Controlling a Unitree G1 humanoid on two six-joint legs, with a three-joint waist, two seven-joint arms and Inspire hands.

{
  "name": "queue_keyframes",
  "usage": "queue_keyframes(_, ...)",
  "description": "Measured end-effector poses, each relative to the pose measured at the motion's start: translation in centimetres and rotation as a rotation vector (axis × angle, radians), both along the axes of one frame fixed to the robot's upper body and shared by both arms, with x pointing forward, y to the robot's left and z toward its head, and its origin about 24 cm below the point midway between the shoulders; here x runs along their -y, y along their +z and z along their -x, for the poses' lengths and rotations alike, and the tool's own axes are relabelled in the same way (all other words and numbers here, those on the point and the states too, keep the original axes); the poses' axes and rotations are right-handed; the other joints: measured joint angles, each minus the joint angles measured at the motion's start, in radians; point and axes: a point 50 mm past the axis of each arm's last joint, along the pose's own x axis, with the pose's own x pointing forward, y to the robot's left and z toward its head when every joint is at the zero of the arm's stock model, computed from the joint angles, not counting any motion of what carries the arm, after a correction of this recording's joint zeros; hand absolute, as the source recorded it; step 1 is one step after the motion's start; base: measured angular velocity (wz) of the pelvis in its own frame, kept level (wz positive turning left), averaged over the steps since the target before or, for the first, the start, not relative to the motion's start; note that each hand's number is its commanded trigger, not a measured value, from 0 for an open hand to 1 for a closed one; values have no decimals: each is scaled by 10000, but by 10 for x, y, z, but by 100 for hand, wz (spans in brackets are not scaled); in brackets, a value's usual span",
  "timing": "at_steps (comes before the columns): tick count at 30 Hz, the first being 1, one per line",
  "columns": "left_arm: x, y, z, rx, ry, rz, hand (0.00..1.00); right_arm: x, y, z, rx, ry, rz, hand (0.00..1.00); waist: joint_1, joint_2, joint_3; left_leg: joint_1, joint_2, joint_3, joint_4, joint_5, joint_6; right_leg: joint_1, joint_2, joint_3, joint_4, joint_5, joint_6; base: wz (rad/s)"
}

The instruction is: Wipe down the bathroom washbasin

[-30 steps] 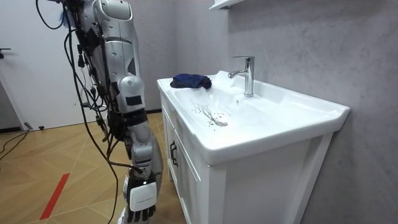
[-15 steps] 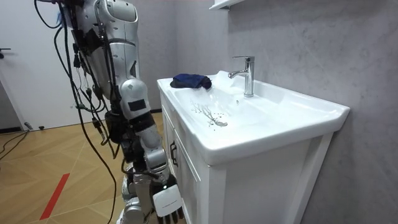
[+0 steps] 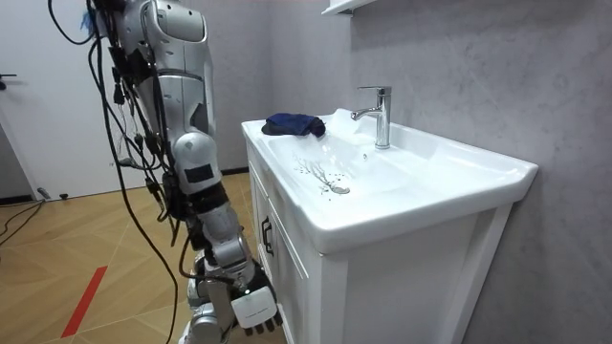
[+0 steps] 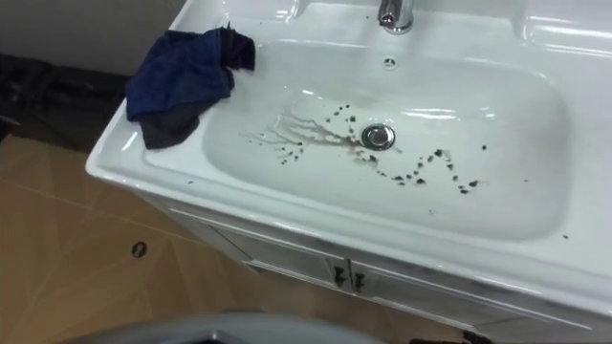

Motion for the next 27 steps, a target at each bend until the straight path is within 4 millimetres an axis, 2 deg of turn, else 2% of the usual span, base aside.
queue_keyframes(1,5,10,-6,-96,-297,-701,0,0,0,0,24,47,-32,0,-51,10,23,13,2,49,-32,0,1,-8,8,83,-34,4,-6,-9)
queue_keyframes(4,20,33,-21,-215,-1081,-2302,0,-2,-1,-2,22,133,-246,0,-66,-103,15,136,27,226,-92,3,6,8,3,263,-48,11,-10,-17)
queue_keyframes(10,44,56,-36,-318,-2398,-3968,0,-5,-2,-3,217,-115,-408,0,-437,-182,69,280,29,344,-148,2,9,76,11,399,-173,48,1,-7)
queue_keyframes(13,55,67,-46,-515,-3075,-4817,0,-7,-3,-4,365,-282,-521,0,-613,-113,148,246,72,435,-122,3,10,20,51,520,-211,88,-15,-9)
queue_keyframes(14,59,71,-51,-611,-3212,-5210,0,-7,-3,-8,455,-368,-541,0,-674,-142,202,244,109,474,-140,1,7,-2,89,606,-232,122,-28,-16)
queue_keyframes(15,63,74,-57,-737,-3450,-5530,0,-7,-3,-7,456,-403,-597,0,-711,-114,194,249,144,506,-197,0,4,-13,117,652,-237,149,-40,-19)
queue_keyframes(21,91,69,-75,-1736,-5012,-6454,0,-10,-4,-13,596,-281,-956,0,-1189,-152,172,349,181,729,-283,7,-6,-26,136,867,-235,159,-52,-11)
queue_keyframes(25,110,59,-84,-2638,-5884,-6932,0,-15,-5,-13,672,-301,-1082,0,-1233,-234,112,357,240,1028,-266,8,-5,-152,161,1171,-230,184,-88,-21)
queue_keyframes(27,116,55,-87,-2804,-6316,-6920,0,-18,-6,-13,726,-367,-1165,0,-1404,-308,74,373,251,1040,-263,8,-6,-137,168,1177,-234,193,-95,-7)
